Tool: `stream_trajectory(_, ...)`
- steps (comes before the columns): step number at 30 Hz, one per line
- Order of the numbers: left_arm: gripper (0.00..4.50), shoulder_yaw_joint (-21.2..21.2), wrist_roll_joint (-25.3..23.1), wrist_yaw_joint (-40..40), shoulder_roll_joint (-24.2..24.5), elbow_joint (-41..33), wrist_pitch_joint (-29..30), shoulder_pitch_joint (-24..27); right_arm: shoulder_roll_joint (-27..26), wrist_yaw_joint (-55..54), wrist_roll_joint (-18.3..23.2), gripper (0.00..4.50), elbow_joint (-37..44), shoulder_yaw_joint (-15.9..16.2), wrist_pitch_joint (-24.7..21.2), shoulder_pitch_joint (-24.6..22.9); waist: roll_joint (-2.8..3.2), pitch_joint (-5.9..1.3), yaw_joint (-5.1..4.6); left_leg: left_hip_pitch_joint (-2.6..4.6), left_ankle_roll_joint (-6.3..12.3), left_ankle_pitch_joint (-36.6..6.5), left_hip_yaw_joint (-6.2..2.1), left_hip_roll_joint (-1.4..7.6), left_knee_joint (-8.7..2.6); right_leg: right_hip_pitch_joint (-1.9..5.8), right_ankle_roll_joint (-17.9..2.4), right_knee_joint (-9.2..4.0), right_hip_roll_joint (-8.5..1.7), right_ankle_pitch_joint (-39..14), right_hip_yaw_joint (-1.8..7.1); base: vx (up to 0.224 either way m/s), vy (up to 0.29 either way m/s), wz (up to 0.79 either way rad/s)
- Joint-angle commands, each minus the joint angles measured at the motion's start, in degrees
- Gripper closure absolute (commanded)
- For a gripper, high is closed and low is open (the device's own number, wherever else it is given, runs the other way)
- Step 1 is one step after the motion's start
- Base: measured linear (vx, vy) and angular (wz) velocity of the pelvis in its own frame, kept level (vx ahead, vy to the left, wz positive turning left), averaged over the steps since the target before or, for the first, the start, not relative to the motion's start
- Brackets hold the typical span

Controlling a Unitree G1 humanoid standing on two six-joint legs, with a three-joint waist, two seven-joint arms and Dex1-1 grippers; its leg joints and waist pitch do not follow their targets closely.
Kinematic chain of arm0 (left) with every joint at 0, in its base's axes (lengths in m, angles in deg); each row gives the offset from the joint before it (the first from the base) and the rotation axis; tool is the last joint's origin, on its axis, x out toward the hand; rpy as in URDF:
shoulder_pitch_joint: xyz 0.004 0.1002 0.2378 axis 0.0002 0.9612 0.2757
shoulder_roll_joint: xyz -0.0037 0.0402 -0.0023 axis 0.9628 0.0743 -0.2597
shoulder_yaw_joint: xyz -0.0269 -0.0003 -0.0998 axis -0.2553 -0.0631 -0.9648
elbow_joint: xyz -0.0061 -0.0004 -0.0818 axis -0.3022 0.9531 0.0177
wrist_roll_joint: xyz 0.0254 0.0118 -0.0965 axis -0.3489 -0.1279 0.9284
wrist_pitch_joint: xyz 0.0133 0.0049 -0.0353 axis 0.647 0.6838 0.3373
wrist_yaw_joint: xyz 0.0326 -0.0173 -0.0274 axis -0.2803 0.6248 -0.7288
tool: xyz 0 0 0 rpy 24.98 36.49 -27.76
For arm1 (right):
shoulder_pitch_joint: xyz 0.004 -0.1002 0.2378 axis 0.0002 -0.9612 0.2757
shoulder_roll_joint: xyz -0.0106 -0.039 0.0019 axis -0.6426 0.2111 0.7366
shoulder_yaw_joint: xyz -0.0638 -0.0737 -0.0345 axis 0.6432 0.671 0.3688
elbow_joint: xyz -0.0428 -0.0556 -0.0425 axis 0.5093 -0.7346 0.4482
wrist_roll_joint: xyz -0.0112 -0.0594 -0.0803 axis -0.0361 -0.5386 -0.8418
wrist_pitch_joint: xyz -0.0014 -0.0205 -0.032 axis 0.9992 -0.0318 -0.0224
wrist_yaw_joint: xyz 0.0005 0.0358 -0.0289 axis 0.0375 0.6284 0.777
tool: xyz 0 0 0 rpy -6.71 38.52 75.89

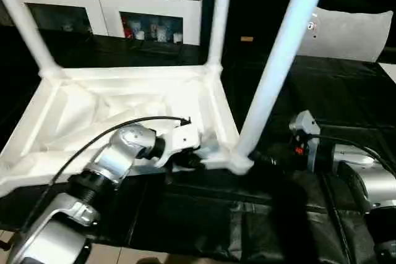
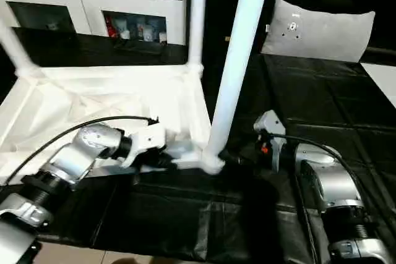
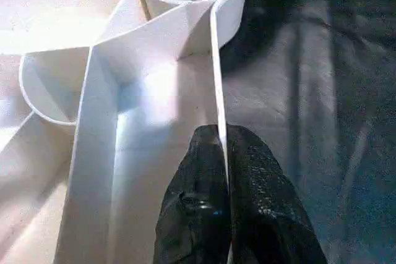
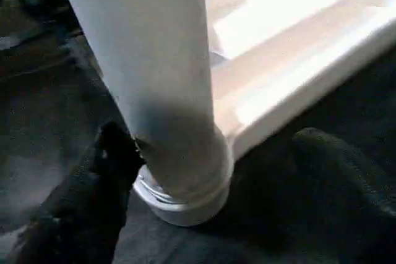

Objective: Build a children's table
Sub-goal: Rotate leg to tighten

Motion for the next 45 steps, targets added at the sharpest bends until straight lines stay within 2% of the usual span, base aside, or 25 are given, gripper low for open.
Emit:
stream_trajectory(1, 4.5, 3.8, -1.5, 4.3, 0.5, -0.1, -3.1, 0.3, 1.3, 4.7, 2.2, 0.63, 0.5, 0.4, -0.6, 1.4, -0.46, -3.17, 0.1, 0.11, 3.76, -10.1, -0.45, 2.53, -3.78, 3.08, -9.4, -4.69, -5.22, -17.3, 2.81, 0.0, 0.0, 0.0)
stream_trajectory(4, 4.5, 3.9, -1.6, 5.1, 0.8, 0.1, -3.9, 0.3, 1.7, 7.3, 3.4, 0.81, 2.8, 0.9, -1.7, 0.6, -0.39, -3.21, 0.55, 0.14, 3.61, -9.8, -0.48, 2.69, -3.81, 3.06, -9.0, -4.57, -5.2, -17.4, 2.9, 0.0, 0.0, 0.0)
stream_trajectory(8, 4.5, 4.0, -1.3, 5.4, 0.8, -0.2, -4.0, 0.4, 1.2, 7.8, 3.8, 1.16, 3.6, 1.2, -1.8, 0.6, -0.64, -3.24, 1.07, 0.23, 2.97, -9.5, -0.49, 2.64, -3.83, 2.93, -9.0, -4.52, -5.36, -17.8, 2.96, 0.0, 0.0, 0.0)
stream_trajectory(10, 4.5, 3.9, -1.2, 5.4, 0.6, -0.1, -4.2, 0.4, 0.7, 8.2, 4.0, 1.24, 3.6, 1.7, -2.0, 0.9, -0.64, -3.28, 1.06, 0.15, 2.82, -9.1, -0.51, 2.61, -3.84, 2.94, -9.1, -4.39, -5.25, -17.1, 2.93, 0.0, 0.0, 0.0)
stream_trajectory(12, 4.5, 3.9, -1.3, 5.3, 0.5, 0.0, -4.3, 0.4, 0.6, 8.6, 4.0, 1.53, 3.7, 2.0, -2.2, 1.0, -0.83, -3.32, 1.09, 0.13, 2.96, -8.8, -0.48, 2.57, -3.78, 2.95, -9.1, -4.32, -5.29, -16.9, 2.9, 0.0, 0.0, 0.0)
stream_trajectory(16, 4.5, 3.5, -1.5, 4.9, 0.1, 0.4, -4.3, 0.5, 0.8, 10.0, 5.0, 1.72, 5.1, 2.7, -4.5, 0.8, -0.86, -3.28, 1.15, 0.12, 3.05, -8.7, -0.48, 2.6, -3.8, 2.95, -8.7, -4.38, -5.26, -17.4, 2.9, 0.0, 0.0, 0.0)
stream_trajectory(17, 4.5, 3.5, -1.4, 4.8, 0.1, 0.4, -4.3, 0.5, 0.8, 10.0, 5.2, 1.97, 5.3, 2.8, -4.6, 0.7, -0.83, -3.27, 1.17, 0.12, 3.0, -8.7, -0.48, 2.6, -3.8, 2.93, -8.6, -4.41, -5.28, -17.5, 2.92, 0.0, 0.0, 0.0)
stream_trajectory(20, 4.5, 3.5, -1.4, 4.7, 0.1, 0.4, -4.2, 0.6, 0.7, 10.2, 5.7, 2.1, 5.5, 2.8, -5.2, 0.5, -0.85, -3.28, 1.18, 0.14, 2.8, -8.7, -0.48, 2.56, -3.83, 2.93, -8.6, -4.45, -5.27, -17.7, 2.91, 0.0, 0.0, 0.0)
stream_trajectory(22, 4.5, 3.5, -1.5, 4.6, 0.0, 0.5, -4.2, 0.7, 0.7, 10.4, 5.9, 2.39, 6.0, 2.8, -5.7, 0.2, -0.83, -3.31, 1.22, 0.14, 2.72, -8.7, -0.49, 2.56, -3.81, 2.95, -8.6, -4.41, -5.29, -17.5, 2.92, 0.0, 0.0, 0.0)
stream_trajectory(28, 4.5, 2.8, -0.7, 4.3, -0.5, 0.3, -2.8, 0.9, 0.1, 9.2, 6.6, 2.49, 7.9, 2.6, -6.9, -1.1, -1.02, -3.27, 1.28, 0.07, 2.68, -8.3, -0.43, 2.51, -3.78, 2.99, -8.3, -4.43, -5.3, -17.6, 2.96, 0.0, 0.0, 0.0)
stream_trajectory(31, 4.5, 0.8, 1.2, 2.1, -2.4, -1.2, 2.4, 1.1, -1.9, 3.7, 6.0, 2.51, 9.3, 2.0, -8.7, -2.0, -0.89, -3.16, 1.17, 0.13, 2.2, -9.0, -0.53, 2.52, -3.95, 2.93, -7.7, -4.6, -5.34, -19.6, 2.96, 0.0, 0.0, 0.0)
stream_trajectory(33, 4.5, 0.4, 1.5, 1.5, -2.9, -1.4, 3.3, 1.1, -2.4, 2.4, 5.5, 2.51, 9.3, 1.9, -8.5, -2.0, -0.96, -2.95, 0.76, 0.2, 1.71, -10.9, -0.62, 2.26, -4.03, 2.8, -6.4, -5.32, -5.47, -24.6, 2.79, 0.0, 0.0, 0.0)
stream_trajectory(36, 4.5, -2.8, 1.7, -7.4, -8.0, -1.2, 11.2, 0.0, -8.9, -16.1, 0.2, 2.53, 4.6, -0.9, -9.6, 0.5, -0.9, -2.78, 0.04, 0.25, 0.29, -11.3, -0.74, 2.18, -4.19, 2.46, -5.4, -5.63, -5.42, -28.0, 2.69, 0.0, 0.0, 0.0)
stream_trajectory(38, 4.5, -4.2, 1.9, -11.2, -10.5, -1.2, 14.7, -0.6, -12.3, -23.9, -0.9, 2.56, 3.7, -2.1, -11.5, 2.2, -0.74, -2.94, -0.83, -0.08, -0.43, -11.9, -1.15, 2.02, -4.44, 2.91, -4.4, -5.72, -5.54, -29.4, 2.37, 0.0, 0.0, 0.0)
stream_trajectory(39, 4.5, -5.1, 2.2, -13.5, -12.0, -1.1, 16.3, -0.9, -14.4, -28.6, -1.6, 2.57, 2.9, -3.0, -12.2, 3.2, -0.76, -2.91, -1.52, -0.09, -0.9, -12.2, -1.2, 2.09, -4.5, 2.71, -4.6, -5.65, -5.43, -28.7, 2.42, 0.0, 0.0, 0.0)
stream_trajectory(40, 4.5, -5.7, 2.4, -14.9, -13.0, -1.1, 17.2, -1.1, -15.7, -31.6, -2.0, 2.57, 2.6, -3.6, -12.6, 3.8, -0.67, -2.97, -1.78, 0.06, -1.02, -12.3, -1.19, 2.01, -4.42, 2.59, -4.9, -5.68, -5.35, -28.2, 2.42, 0.0, 0.0, 0.0)
stream_trajectory(41, 4.5, -6.2, 2.3, -16.9, -14.2, -1.1, 18.1, -1.4, -17.1, -35.8, -3.1, 2.57, 1.8, -4.0, -12.9, 4.7, -0.9, -3.11, -2.25, -0.18, -0.61, -11.8, -1.13, 1.83, -4.23, 2.89, -5.1, -5.69, -5.42, -26.9, 2.51, 0.0, 0.0, 0.0)
stream_trajectory(43, 4.5, -6.8, 1.1, -21.2, -16.3, -0.2, 18.3, -2.1, -19.3, -42.6, -5.6, 2.57, 0.4, -4.3, -12.0, 6.1, -0.92, -3.07, -2.66, -0.1, 0.02, -10.8, -0.87, 1.78, -4.11, 2.58, -5.6, -5.61, -5.22, -24.8, 2.75, 0.0, 0.0, 0.0)
stream_trajectory(45, 4.5, -6.6, -0.3, -24.1, -18.1, 0.4, 18.0, -2.4, -21.2, -45.1, -6.4, 2.57, -0.1, -4.5, -10.4, 6.5, -0.98, -3.28, -2.69, -0.22, 0.66, -8.9, -0.73, 1.63, -3.98, 2.85, -5.7, -5.37, -5.1, -22.1, 2.83, 0.0, 0.0, 0.0)
